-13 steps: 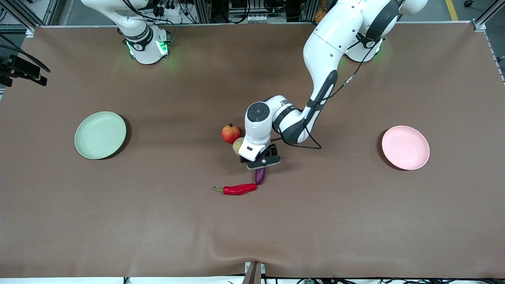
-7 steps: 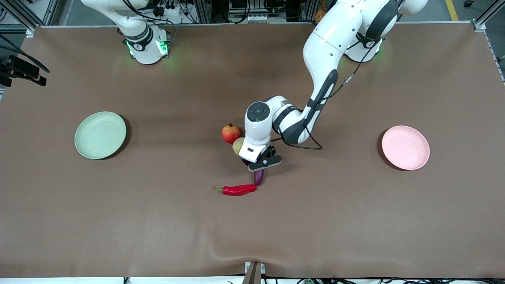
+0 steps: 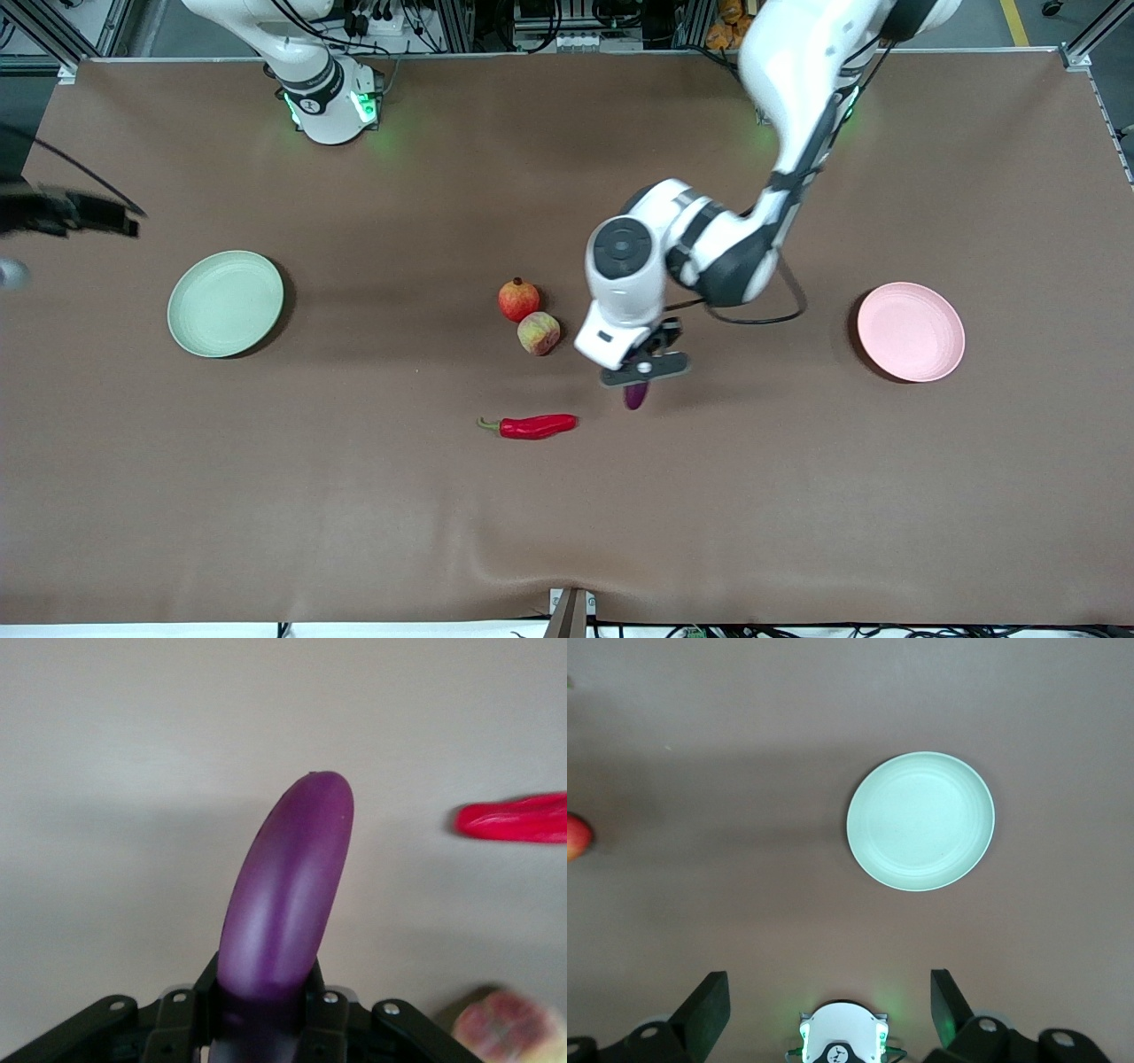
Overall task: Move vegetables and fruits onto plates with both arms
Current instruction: 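Carry the eggplant to the pink plate while the right gripper reaches the apples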
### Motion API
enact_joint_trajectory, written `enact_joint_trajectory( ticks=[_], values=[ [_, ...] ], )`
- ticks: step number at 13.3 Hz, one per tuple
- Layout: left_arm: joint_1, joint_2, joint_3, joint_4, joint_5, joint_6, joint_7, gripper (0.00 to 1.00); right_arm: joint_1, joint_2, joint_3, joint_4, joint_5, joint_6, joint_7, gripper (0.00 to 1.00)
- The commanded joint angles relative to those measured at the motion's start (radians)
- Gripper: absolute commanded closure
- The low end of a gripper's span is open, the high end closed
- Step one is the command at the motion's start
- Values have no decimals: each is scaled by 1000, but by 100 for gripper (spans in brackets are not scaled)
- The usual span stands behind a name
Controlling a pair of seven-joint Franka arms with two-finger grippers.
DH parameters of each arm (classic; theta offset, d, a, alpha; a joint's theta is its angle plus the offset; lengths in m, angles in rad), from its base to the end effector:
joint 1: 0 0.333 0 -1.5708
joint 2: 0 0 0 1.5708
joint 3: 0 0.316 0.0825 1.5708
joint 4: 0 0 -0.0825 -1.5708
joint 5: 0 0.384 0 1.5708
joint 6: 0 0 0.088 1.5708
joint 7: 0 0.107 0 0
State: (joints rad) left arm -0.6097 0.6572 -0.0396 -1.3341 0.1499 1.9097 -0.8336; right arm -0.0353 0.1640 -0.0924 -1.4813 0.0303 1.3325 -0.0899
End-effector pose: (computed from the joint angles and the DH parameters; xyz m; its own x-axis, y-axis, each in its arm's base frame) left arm 0.5851 -0.4230 0.3383 0.9907 0.1336 0.0272 0.1361 -0.9811 -0.1372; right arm 0.5690 -0.0651 0.5565 0.9521 -0.0280 -0.3044 -0.0430 -0.9982 -0.0427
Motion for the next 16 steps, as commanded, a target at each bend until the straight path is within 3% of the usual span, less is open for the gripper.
enact_joint_trajectory(
  ticks=[1, 4, 6, 10, 12, 16],
  values=[
    [94, -103, -13, -33, -29, -144, 137, 100, -3, 40, 10, 12, -13, -19, 7, 0],
    [201, -140, -11, -42, -27, -221, 221, 100, 82, 78, 13, -34, 5, 60, 184, 0],
    [283, -197, -11, -121, -10, -209, 289, 100, 188, 117, 14, -36, 22, 99, 327, 0],
    [396, -350, -9, -398, 66, -56, 488, 100, 261, 204, 14, -48, 265, 198, 397, 0],
    [473, -421, -9, -541, 95, 73, 571, 100, 356, 222, 14, -56, 269, 279, 448, 0],
    [583, -413, -9, -576, 128, 124, 616, 100, 524, 316, 14, -56, 269, 463, 663, 0]
  ],
)
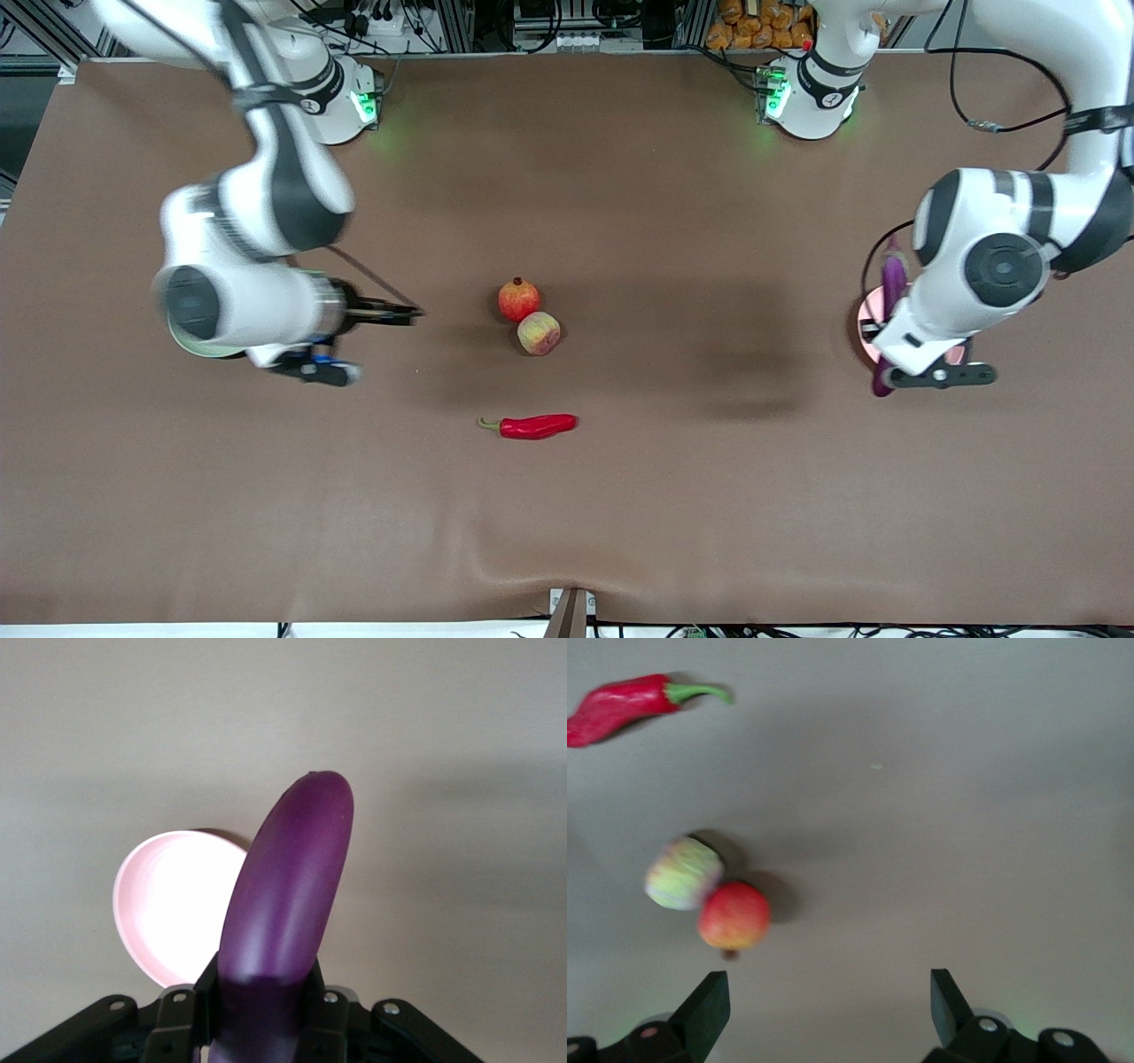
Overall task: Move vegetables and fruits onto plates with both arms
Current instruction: 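Carry the eggplant to the pink plate while the right gripper reaches the apples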
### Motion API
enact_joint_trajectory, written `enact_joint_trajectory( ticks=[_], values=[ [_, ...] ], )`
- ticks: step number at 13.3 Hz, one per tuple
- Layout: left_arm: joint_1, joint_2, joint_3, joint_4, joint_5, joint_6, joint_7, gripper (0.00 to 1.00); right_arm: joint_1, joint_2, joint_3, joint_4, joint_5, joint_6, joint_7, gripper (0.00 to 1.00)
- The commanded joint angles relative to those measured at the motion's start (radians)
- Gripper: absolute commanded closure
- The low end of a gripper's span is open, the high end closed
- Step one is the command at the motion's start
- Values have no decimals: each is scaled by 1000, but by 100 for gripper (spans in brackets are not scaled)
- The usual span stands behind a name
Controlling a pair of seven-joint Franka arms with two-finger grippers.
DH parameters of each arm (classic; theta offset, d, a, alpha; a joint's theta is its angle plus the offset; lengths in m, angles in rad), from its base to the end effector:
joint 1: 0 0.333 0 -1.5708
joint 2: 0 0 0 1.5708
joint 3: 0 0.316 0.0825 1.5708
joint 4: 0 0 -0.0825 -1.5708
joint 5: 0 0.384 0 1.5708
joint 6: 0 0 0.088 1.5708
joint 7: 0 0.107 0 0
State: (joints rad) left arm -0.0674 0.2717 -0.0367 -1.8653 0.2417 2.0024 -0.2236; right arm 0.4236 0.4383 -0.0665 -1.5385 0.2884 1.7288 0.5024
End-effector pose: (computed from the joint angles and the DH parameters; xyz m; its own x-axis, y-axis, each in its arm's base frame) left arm 0.6047 -0.0475 0.3625 0.9952 0.0147 -0.0970 -0.0070 -0.9756 -0.2194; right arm 0.6021 0.2585 0.3862 0.9232 -0.1950 -0.3313 -0.2351 -0.9682 -0.0853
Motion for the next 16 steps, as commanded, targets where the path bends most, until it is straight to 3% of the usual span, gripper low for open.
enact_joint_trajectory(
  ticks=[1, 5, 9, 16],
  values=[
    [72, -23, -12, -67, 53, 50, 6, 100, 96, 63, -13, -5, 11, 105, 91, 0],
    [179, -23, -12, -207, 64, 292, 4, 100, 162, 88, -12, -178, 17, 329, 131, 0],
    [282, 15, -14, -279, 64, 495, 1, 100, 239, 129, -12, -203, 66, 414, 214, 0],
    [287, 102, -9, -304, 64, 547, 1, 100, 299, 154, -12, -201, 66, 431, 262, 0]
  ],
)
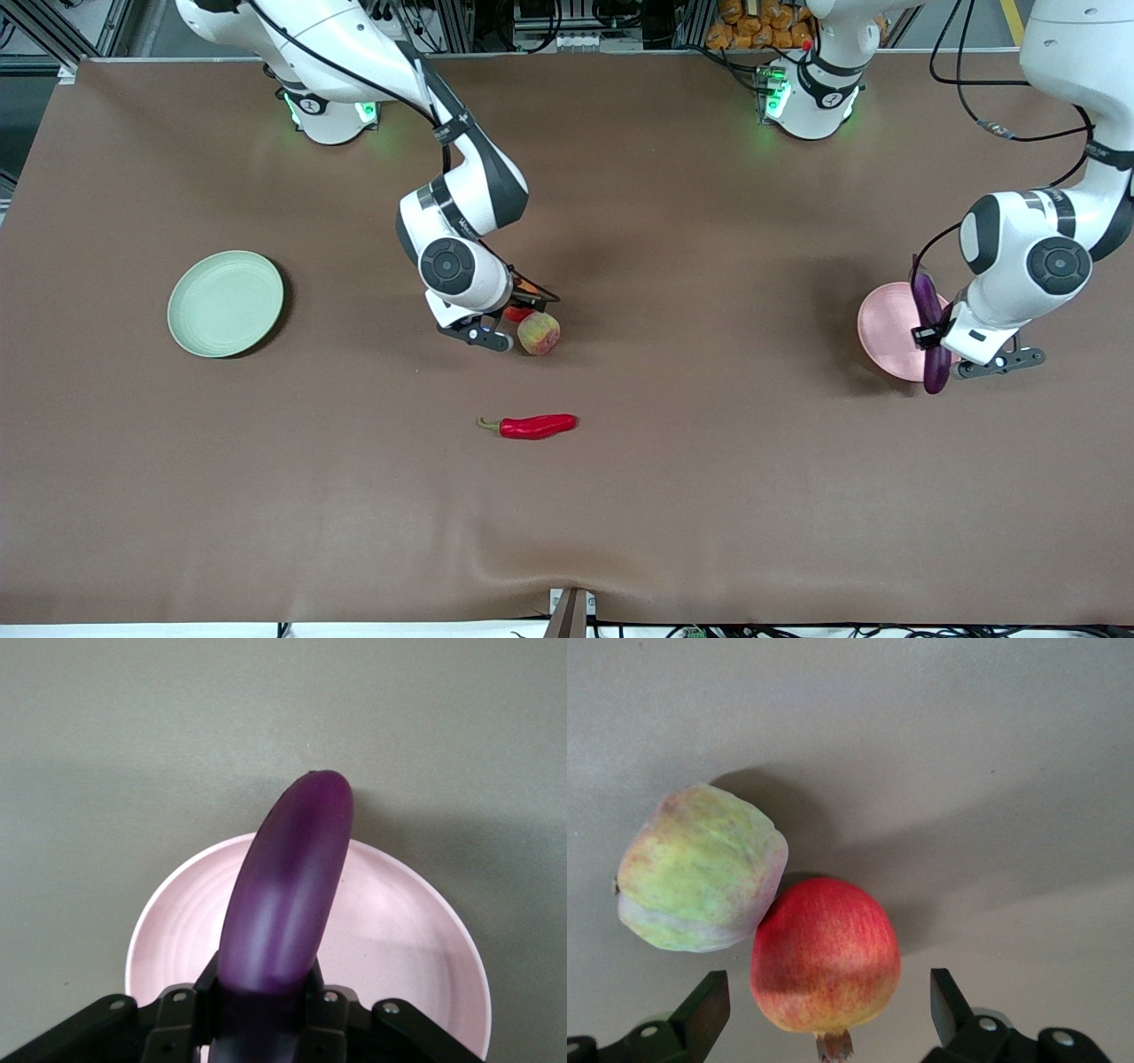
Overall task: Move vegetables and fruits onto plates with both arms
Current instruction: 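Lower the eggplant onto the pink plate while the right gripper carries the red apple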
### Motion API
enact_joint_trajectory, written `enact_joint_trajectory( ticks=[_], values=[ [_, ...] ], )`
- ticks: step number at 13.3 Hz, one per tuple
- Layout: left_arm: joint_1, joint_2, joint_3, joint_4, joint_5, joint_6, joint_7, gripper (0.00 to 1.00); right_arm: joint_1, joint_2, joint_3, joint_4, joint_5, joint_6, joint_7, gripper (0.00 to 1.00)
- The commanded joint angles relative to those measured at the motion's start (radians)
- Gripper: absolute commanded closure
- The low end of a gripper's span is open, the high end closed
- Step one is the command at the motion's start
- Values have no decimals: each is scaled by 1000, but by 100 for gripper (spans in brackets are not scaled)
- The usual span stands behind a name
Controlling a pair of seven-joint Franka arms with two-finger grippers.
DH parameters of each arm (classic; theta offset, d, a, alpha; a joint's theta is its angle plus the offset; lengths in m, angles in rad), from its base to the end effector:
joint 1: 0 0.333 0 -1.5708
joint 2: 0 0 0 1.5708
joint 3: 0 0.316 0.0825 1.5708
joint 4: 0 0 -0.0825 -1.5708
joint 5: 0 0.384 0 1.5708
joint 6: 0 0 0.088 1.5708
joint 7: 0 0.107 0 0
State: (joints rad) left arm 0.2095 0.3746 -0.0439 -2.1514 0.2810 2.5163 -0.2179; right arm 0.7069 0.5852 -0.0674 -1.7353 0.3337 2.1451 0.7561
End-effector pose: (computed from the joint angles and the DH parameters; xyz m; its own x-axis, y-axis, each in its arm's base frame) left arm 0.5609 0.0912 0.2232 0.9877 0.1563 0.0077 0.1557 -0.9769 -0.1466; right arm 0.5113 0.4018 0.2308 0.9142 -0.2951 -0.2777 -0.3124 -0.9497 -0.0194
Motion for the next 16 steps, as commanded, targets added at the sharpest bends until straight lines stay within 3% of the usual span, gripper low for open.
enact_joint_trajectory(
  ticks=[1, 2, 3, 5, 6, 12, 13, 16],
  values=[
    [17, 7, -2, -24, 24, 54, -3, 100, 25, 18, -11, -6, 21, 24, 8, 0],
    [25, 12, -2, -27, 24, 65, -3, 100, 28, 21, -11, -6, 21, 35, 8, 0],
    [25, 14, -2, -27, 26, 67, -3, 92, 35, 28, -11, -6, 19, 39, 8, 19],
    [25, 20, -2, -25, 52, 65, 3, 4, 36, 28, -12, -4, 5, 33, -9, 85],
    [25, 14, -4, -25, 90, 65, 2, 0, 28, 24, -11, -4, 5, 23, -9, 100],
    [16, -68, -42, -12, 107, 44, -14, 0, -99, -120, -26, -4, -7, -314, -168, 100],
    [14, -77, -56, -5, 107, 38, -17, 0, -143, -151, -28, -4, -30, -386, -220, 100],
    [16, -104, -121, 27, 107, 3, -18, 0, -265, -249, -28, -71, -235, -504, -361, 100]
  ],
)
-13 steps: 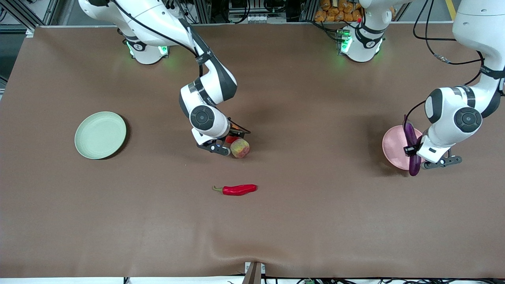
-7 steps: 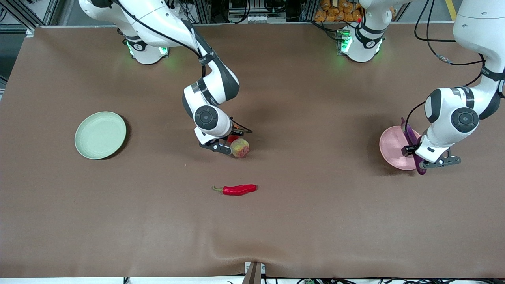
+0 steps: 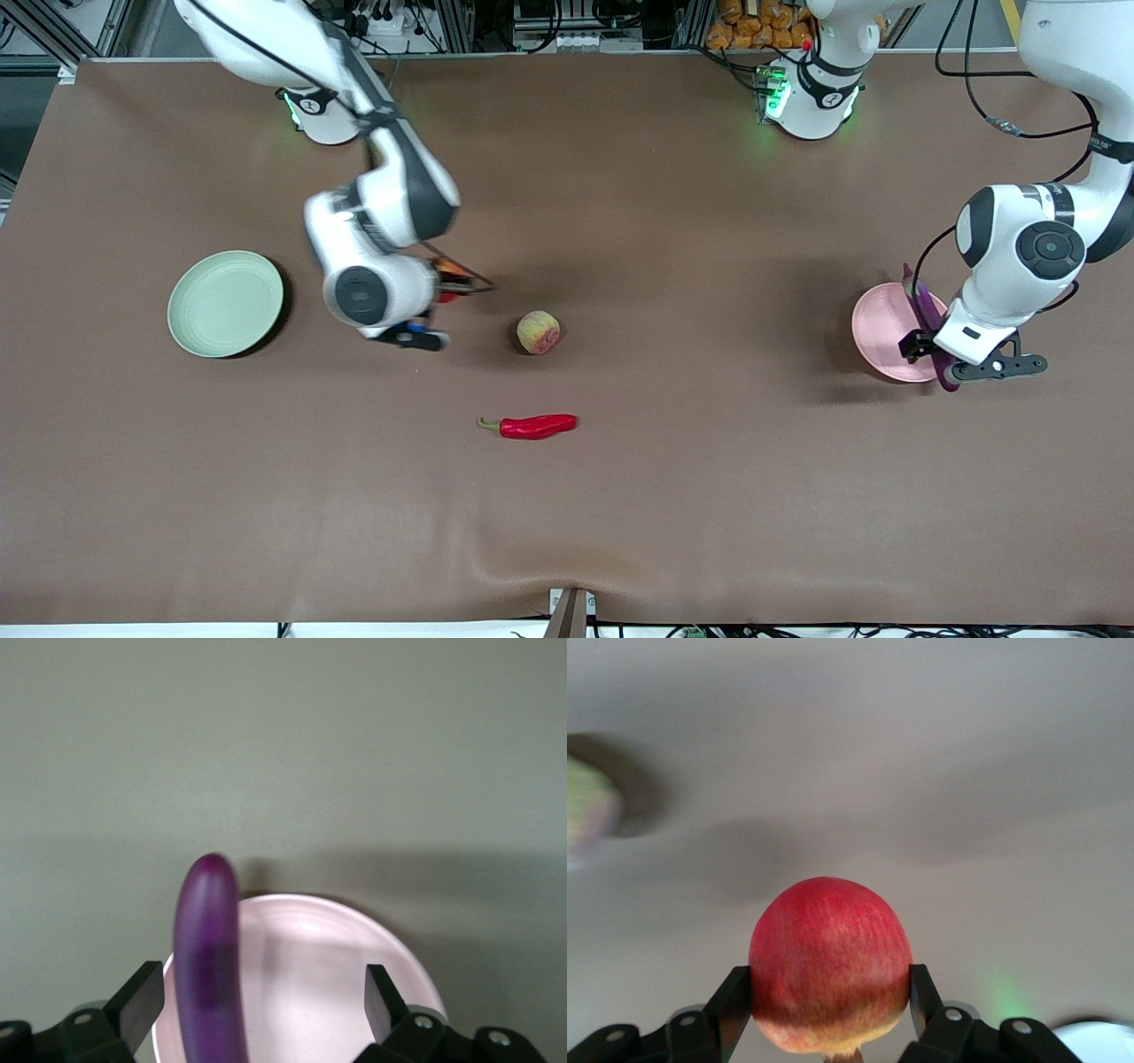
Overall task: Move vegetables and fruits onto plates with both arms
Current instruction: 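Lower the eggplant onto the pink plate while the right gripper carries the red apple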
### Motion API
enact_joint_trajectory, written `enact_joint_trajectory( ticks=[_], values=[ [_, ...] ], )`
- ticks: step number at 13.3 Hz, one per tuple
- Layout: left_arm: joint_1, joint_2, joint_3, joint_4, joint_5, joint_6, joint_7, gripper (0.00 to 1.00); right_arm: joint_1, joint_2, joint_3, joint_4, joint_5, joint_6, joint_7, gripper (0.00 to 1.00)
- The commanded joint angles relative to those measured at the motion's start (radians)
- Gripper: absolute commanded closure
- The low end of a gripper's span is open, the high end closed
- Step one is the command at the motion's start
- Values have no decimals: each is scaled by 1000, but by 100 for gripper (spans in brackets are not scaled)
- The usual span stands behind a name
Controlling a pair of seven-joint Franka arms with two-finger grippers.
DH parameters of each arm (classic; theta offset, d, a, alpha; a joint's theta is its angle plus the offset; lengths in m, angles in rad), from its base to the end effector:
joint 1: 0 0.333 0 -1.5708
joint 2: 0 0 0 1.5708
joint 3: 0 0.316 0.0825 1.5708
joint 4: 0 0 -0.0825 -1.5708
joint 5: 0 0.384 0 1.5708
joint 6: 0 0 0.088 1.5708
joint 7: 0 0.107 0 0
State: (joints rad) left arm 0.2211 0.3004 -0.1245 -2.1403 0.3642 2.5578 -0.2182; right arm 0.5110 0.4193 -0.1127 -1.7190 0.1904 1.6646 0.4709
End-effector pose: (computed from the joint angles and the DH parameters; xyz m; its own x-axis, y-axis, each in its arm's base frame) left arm 0.5800 0.0521 0.2751 0.9907 0.0181 0.1346 0.0412 -0.9845 -0.1707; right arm 0.5461 0.2556 0.3179 0.8774 -0.1466 -0.4568 -0.1111 -0.9884 0.1039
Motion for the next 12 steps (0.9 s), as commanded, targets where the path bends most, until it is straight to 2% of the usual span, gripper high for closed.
enact_joint_trajectory(
  ticks=[1, 3, 5, 6, 9, 10, 11, 12],
  values=[
    [4, -30, -82, 34, 16, -54, -24, 0, -139, -124, 18, -150, -112, -11, -165, 100],
    [1, -18, -182, 97, 10, -108, -149, 0, -309, -175, 18, -262, -156, 32, -375, 100],
    [-21, 15, -268, 182, 10, -215, -304, 0, -429, -207, 16, -367, -212, 124, -527, 100],
    [-55, 35, -290, 238, 6, -273, -375, 0, -503, -206, 12, -385, -244, 154, -623, 100],
    [-199, 146, -294, 440, -37, -411, -594, 0, -668, -157, 10, -399, -255, 252, -834, 100],
    [-244, 190, -294, 507, -57, -430, -672, 0, -712, -131, 11, -401, -255, 289, -880, 80],
    [-287, 231, -294, 566, -74, -433, -758, 0, -724, -114, 11, -399, -253, 306, -883, 34],
    [-333, 271, -294, 611, -85, -433, -847, 0, -724, -105, 11, -399, -243, 311, -882, 24]
  ],
)
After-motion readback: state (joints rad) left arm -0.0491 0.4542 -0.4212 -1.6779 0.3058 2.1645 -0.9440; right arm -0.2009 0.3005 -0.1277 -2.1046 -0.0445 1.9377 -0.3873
